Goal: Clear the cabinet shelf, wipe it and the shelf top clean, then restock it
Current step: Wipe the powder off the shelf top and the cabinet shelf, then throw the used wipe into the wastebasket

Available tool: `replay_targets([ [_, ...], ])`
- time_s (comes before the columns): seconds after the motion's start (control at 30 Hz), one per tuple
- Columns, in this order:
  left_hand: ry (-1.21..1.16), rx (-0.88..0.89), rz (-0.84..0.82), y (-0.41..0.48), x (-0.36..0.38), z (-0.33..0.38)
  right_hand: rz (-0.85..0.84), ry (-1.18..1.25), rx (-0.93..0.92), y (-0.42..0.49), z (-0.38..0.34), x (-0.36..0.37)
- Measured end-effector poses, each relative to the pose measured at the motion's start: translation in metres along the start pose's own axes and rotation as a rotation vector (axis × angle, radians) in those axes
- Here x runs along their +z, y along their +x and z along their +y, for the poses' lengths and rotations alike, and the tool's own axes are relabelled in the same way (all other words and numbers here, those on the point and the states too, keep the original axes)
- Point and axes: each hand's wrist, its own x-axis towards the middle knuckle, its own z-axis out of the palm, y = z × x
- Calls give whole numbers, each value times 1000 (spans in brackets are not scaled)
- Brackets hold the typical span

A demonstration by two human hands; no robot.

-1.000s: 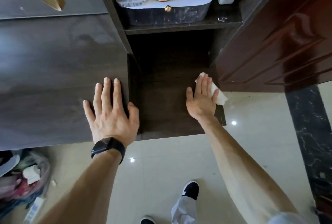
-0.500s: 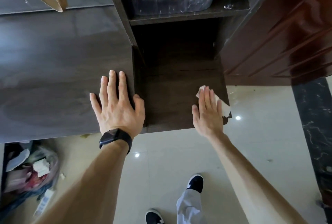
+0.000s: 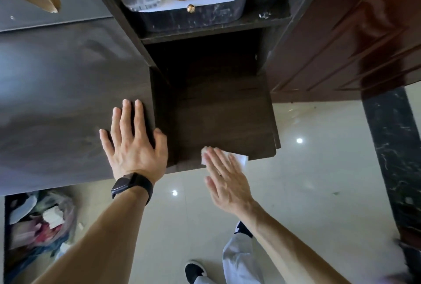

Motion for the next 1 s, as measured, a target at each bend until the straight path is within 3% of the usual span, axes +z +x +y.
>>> replay_targets([
  [0.13,-9,-8,-7,0,-1,4,192,0,391,-13,48,-18],
  [0.33,-8,-5,-18,-2,0,1,449,92,645,-2,65,-30],
  [0.53,-34,8,-20,0,1,0,309,50,718,-28,62,-33],
  [0.7,-65,39,-106,1,-6,-3,148,490,884,-64,19,-83],
  [0.9,-41,186,-412,-34,-63,-2,348,593,840,-153,-58,-170],
  [1.0,-56,379,-508,-97,-98,24,482,593,853,-211,-91,-212],
])
